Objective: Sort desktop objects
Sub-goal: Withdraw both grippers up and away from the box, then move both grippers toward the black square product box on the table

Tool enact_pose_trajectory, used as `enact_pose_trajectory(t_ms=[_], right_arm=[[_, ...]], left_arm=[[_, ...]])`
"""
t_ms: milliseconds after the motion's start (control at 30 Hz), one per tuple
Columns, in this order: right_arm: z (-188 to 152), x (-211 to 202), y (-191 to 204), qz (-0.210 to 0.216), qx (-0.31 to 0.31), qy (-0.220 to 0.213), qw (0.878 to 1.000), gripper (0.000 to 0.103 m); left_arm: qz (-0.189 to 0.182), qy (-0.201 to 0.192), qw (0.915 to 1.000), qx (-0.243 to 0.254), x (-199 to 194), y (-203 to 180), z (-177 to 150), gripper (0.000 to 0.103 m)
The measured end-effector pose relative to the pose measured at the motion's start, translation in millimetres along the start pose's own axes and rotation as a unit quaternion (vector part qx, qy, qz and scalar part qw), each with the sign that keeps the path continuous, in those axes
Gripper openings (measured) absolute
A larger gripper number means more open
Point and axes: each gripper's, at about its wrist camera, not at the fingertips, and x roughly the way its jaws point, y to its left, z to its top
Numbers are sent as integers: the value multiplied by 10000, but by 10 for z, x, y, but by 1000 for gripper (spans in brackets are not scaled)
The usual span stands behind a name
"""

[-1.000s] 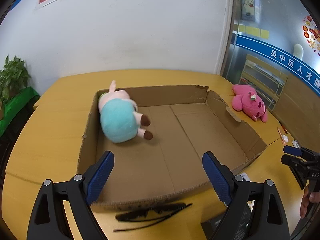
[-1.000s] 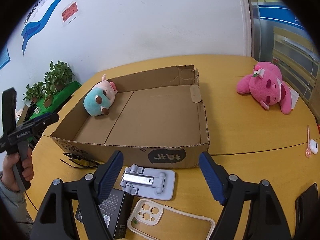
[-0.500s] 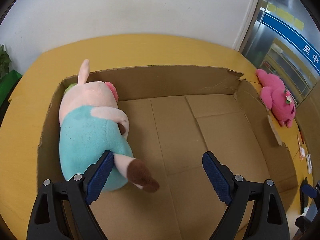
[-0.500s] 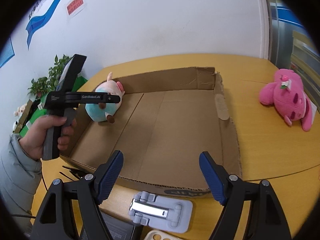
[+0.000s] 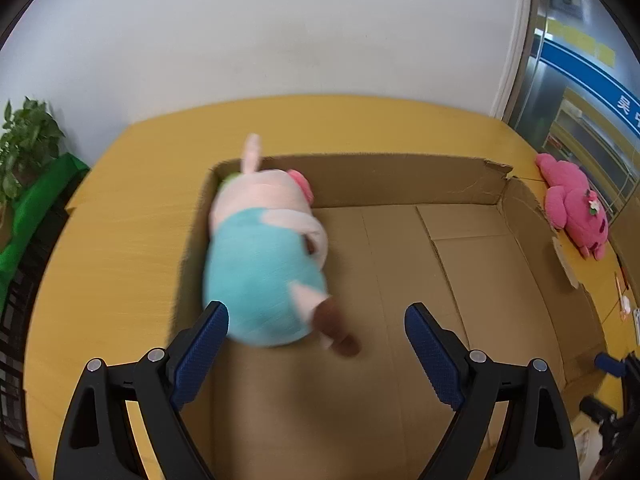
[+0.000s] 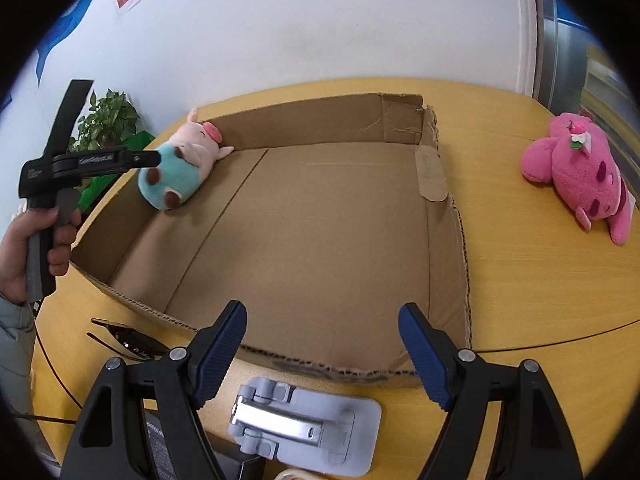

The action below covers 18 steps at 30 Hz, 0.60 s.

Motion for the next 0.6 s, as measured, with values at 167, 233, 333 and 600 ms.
enact_pose_trajectory(t_ms=[167, 233, 333, 600], right_arm=[[-94, -279, -13, 3, -2, -188, 9998, 78], [-164, -416, -43, 27, 107, -244, 9996, 78], [-299, -614, -58, 44, 188, -323, 9993, 79], [-570, -919, 174, -87, 140, -383, 9991, 80]], left_arm=[[-261, -466, 9986, -54, -723, 103, -377, 93], [-299, -645, 9975, -19, -1006, 106, -575, 93], [-467, -733, 9962, 11, -1293, 78, -872, 93], [-818, -814, 9930, 267, -1663, -447, -1596, 93]])
